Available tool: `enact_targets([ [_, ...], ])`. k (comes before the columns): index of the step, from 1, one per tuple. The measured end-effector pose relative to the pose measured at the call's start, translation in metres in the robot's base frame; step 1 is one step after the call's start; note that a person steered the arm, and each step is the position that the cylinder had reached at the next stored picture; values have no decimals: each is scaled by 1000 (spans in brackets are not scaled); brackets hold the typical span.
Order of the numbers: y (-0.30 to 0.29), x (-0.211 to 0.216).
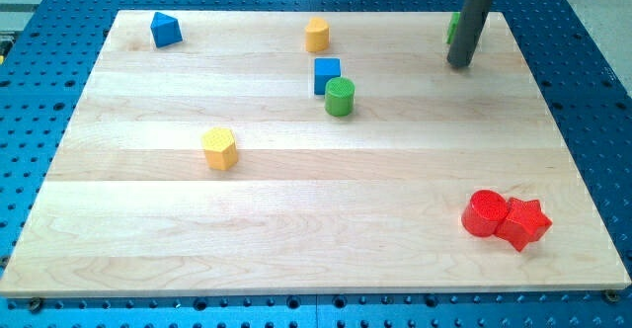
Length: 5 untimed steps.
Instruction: Move the cube to the top left of the hexagon
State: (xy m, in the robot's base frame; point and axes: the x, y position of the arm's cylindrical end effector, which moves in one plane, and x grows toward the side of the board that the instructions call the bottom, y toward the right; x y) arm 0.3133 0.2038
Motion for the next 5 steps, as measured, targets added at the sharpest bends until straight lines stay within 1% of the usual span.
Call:
enact_targets([
  [4,9,3],
  [5,-11,4],
])
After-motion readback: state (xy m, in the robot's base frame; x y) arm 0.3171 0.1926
